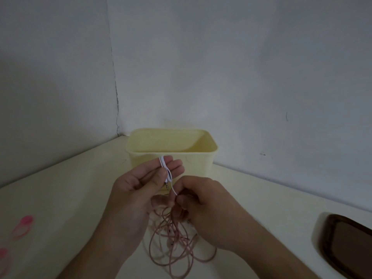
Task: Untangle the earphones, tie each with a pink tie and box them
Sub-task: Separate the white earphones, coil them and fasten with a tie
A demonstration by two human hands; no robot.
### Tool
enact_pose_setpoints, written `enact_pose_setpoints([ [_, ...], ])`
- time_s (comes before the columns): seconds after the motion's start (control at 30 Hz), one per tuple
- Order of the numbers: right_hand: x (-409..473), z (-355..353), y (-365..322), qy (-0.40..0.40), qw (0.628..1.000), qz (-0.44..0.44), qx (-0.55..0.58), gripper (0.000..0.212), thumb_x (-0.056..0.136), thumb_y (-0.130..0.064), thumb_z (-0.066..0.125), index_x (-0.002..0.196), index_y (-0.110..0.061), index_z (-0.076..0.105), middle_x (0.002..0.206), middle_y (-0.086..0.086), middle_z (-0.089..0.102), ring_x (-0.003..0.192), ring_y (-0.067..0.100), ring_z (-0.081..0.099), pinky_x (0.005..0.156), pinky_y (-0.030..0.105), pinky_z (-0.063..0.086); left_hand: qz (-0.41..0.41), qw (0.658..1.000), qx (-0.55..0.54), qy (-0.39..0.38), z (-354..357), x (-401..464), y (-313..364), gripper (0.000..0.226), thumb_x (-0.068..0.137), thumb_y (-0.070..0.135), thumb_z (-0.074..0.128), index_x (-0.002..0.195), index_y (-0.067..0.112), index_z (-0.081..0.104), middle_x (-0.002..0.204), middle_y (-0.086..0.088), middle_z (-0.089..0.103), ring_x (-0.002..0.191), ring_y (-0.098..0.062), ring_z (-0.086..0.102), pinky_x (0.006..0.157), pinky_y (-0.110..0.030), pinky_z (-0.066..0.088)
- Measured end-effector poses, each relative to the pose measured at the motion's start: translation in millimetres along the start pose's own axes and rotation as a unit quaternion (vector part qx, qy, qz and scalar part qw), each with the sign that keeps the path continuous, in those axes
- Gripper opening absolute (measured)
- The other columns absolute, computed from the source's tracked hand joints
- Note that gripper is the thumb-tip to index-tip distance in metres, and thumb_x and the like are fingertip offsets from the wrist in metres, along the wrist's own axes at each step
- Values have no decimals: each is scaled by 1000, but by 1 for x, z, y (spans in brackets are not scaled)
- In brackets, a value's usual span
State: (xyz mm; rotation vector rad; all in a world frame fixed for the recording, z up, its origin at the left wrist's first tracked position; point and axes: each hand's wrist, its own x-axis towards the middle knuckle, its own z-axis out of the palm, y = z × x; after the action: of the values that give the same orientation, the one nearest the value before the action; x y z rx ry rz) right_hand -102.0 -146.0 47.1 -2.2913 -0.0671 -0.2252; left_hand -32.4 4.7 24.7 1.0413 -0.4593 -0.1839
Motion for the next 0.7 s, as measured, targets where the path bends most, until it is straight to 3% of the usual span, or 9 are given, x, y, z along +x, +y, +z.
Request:
enact_pose_setpoints([
  [0.07,-2,-2,-4,-27,999,24,31,25,104,-2,51,91,-14,68,82,5,77,66,18,75,68,28,60,24,997,67,10,0,1,-1,26,96,3,61,118,8,73,113,-7,80,108,-20,76,54,-26,58],
  [0.17,-5,-11,-11,-48,996,43,63,23,106,-10,55,86,-13,66,74,9,74,56,25,73,57,29,57,57,985,160,21,-3,3,-6,23,98,0,64,113,13,77,106,-2,82,100,-17,78,56,-25,58],
  [0.3,-6,-28,-13,2,997,37,66,21,102,-22,65,84,-15,72,57,-8,59,49,8,54,55,26,43,82,966,244,-18,-8,3,-14,31,97,2,69,98,30,82,96,0,82,80,-12,75,59,-24,55],
  [0.4,-5,-38,-11,38,999,13,29,23,100,-24,66,81,-18,78,55,-12,55,49,3,44,55,20,36,67,964,243,-86,-9,2,-12,15,94,16,66,94,18,81,83,-7,78,68,-12,67,59,-25,52],
  [0.47,-6,-43,-9,64,997,19,48,25,99,-29,68,79,-17,77,54,-10,51,50,7,41,54,22,35,52,963,236,-117,-8,0,-12,18,92,21,64,92,10,78,77,-12,75,62,-14,63,54,-26,47],
  [0.57,-4,-47,-4,104,991,25,74,33,100,-39,67,77,-17,76,59,-1,44,55,14,38,58,31,34,50,961,244,-118,-8,0,-14,15,90,23,67,88,14,78,69,-9,69,56,-14,57,50,-24,43],
  [0.7,-4,-58,0,136,987,21,85,36,102,-39,65,75,-17,75,58,1,38,53,16,33,54,27,32,49,970,218,-96,-10,3,-13,18,90,24,66,82,12,77,62,-7,62,50,-13,49,49,-24,38],
])
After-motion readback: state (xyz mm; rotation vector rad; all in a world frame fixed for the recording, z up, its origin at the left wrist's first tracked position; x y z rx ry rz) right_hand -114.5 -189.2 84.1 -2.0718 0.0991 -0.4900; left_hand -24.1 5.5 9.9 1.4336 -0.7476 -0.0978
